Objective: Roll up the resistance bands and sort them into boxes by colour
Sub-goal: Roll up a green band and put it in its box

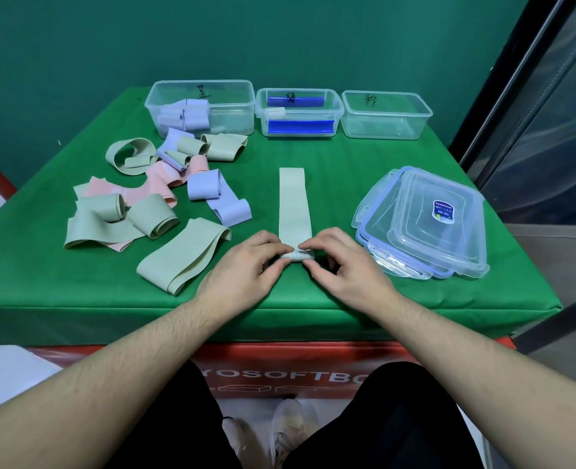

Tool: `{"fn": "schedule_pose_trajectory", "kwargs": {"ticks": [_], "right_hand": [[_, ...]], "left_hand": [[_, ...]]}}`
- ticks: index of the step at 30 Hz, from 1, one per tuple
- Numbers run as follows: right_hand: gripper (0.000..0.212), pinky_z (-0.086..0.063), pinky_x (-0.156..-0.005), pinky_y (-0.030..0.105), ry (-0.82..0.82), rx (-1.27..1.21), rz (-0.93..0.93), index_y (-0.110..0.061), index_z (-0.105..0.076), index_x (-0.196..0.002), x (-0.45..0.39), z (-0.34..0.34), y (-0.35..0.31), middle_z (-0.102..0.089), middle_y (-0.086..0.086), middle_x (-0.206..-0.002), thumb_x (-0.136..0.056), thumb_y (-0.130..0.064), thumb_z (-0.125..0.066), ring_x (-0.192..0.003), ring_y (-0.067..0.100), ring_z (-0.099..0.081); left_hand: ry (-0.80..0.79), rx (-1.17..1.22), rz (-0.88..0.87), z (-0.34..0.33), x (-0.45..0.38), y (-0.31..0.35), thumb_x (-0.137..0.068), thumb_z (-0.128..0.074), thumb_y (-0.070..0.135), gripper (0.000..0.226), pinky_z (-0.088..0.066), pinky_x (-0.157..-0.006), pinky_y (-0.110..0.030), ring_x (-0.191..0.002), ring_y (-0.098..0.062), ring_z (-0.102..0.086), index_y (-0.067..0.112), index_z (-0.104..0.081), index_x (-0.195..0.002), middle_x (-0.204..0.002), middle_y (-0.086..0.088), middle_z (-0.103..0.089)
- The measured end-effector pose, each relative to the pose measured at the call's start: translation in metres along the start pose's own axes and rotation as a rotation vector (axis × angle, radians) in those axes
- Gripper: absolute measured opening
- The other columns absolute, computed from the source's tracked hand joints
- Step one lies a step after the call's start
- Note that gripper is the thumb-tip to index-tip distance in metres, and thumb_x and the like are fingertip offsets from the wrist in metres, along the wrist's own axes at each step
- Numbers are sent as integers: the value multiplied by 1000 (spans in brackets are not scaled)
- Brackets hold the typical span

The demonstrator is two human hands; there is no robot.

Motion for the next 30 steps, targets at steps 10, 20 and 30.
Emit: {"fn": "schedule_pose_trajectory", "kwargs": {"ticks": [10, 20, 30], "right_hand": [[27, -45, -73, 24, -41, 28, -54, -28, -69, -117, -4, -7, 10, -50, -22, -104, -90, -30, -68, -78, 7, -54], [24, -46, -73, 24, 15, -23, -17, -25, -68, -114, 1, -1, 3, -56, -18, -102, -90, -21, -66, -80, 8, -57], [16, -46, -75, 23, 3, 72, 2, -20, -68, -100, 2, 0, -3, -58, -11, -97, -84, -21, -67, -85, 7, -56]], "left_hand": [[1, 11, 54, -2, -1, -4, -91, -69, 27, 25, -38, -67, -16, -67, 3, -49, 18, -71, -114, -106, 14, -54], [23, 57, 18, 3, 1, 1, -90, -70, 21, 19, -43, -72, -17, -74, -8, -54, 20, -70, -110, -100, 11, -62], [-13, 6, 0, 1, 3, 3, -92, -66, 23, 14, -40, -68, -18, -70, -8, -50, 19, -69, -105, -96, 11, -60]]}}
Point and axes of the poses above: each hand's wrist, its own x-axis away from the middle knuckle, its own z-axis out of the back of the hand, y = z × x, the point moved 4 cm from there along -x, towards the middle knuckle
